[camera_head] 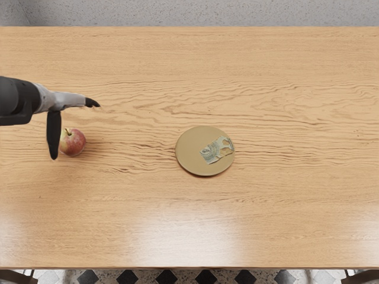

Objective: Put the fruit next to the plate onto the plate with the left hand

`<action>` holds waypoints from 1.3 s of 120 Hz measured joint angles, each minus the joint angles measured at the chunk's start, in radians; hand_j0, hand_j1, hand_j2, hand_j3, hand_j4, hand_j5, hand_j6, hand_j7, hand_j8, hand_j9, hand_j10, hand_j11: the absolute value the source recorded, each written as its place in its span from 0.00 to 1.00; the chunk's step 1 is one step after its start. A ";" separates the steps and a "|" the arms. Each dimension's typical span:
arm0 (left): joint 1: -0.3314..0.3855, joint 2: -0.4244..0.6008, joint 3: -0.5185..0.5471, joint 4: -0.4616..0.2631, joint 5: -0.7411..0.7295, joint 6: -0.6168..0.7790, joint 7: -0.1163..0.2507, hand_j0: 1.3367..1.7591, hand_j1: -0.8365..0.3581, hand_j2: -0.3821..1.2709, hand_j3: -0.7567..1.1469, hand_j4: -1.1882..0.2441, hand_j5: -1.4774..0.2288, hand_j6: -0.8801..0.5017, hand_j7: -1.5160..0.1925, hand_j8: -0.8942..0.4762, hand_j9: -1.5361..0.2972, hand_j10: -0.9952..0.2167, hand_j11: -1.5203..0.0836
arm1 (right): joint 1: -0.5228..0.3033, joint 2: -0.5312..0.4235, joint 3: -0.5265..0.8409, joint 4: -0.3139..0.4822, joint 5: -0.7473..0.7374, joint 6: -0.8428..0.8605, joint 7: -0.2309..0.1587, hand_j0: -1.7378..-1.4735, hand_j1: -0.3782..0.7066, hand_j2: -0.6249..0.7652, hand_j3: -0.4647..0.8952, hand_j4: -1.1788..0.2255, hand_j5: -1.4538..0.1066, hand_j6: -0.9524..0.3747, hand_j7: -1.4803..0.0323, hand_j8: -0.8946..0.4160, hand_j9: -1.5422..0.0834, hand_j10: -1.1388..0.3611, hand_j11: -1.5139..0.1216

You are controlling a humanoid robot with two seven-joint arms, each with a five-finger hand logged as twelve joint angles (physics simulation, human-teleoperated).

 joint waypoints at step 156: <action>0.149 -0.061 0.172 0.015 0.243 0.451 0.000 0.76 0.82 0.25 0.40 0.70 0.73 0.50 0.75 0.52 0.71 0.67 0.80 | 0.000 0.000 -0.001 0.000 0.000 0.000 0.000 0.30 0.04 0.45 0.34 0.83 0.92 0.71 0.97 0.67 0.94 0.75 0.92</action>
